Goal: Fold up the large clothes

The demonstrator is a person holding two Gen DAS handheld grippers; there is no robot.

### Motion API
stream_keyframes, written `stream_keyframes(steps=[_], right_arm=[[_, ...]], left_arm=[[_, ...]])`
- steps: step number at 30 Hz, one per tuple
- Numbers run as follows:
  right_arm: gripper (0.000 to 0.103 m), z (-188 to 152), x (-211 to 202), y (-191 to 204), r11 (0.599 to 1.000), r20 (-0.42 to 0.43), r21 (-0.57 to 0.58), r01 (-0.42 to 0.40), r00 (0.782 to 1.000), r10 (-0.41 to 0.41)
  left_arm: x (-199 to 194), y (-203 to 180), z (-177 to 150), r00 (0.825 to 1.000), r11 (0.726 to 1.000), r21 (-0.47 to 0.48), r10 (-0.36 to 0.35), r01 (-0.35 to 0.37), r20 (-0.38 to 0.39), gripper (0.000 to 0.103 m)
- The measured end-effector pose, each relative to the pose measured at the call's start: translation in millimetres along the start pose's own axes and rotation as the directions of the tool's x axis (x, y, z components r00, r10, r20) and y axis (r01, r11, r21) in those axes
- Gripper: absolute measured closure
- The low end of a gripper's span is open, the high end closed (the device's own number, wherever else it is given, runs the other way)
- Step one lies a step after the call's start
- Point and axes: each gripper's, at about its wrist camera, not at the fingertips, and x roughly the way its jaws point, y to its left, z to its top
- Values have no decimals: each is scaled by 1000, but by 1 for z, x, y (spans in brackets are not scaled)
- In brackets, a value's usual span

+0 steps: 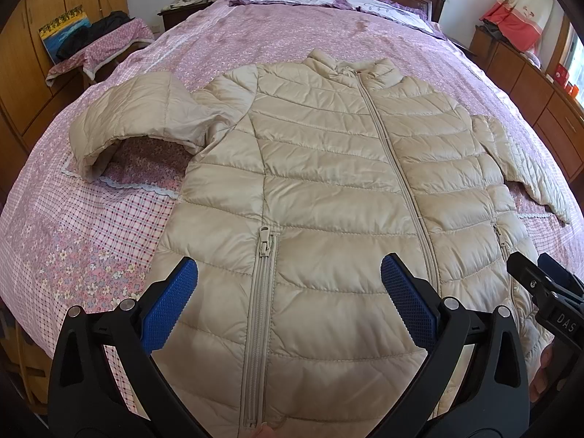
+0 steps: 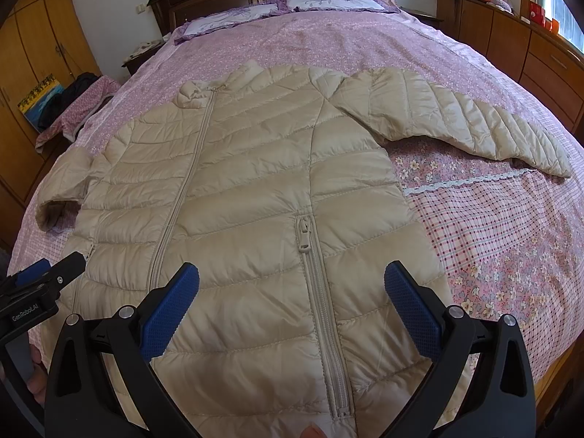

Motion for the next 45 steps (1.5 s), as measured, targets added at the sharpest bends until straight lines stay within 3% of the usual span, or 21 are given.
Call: stream_keyframes(steps=[45], right_arm=[[5, -3, -4, -14, 1000, 10, 17, 14, 1000, -15]], left_arm=[[-3, -1, -2, 1000, 1000, 0, -6, 6, 2, 3]])
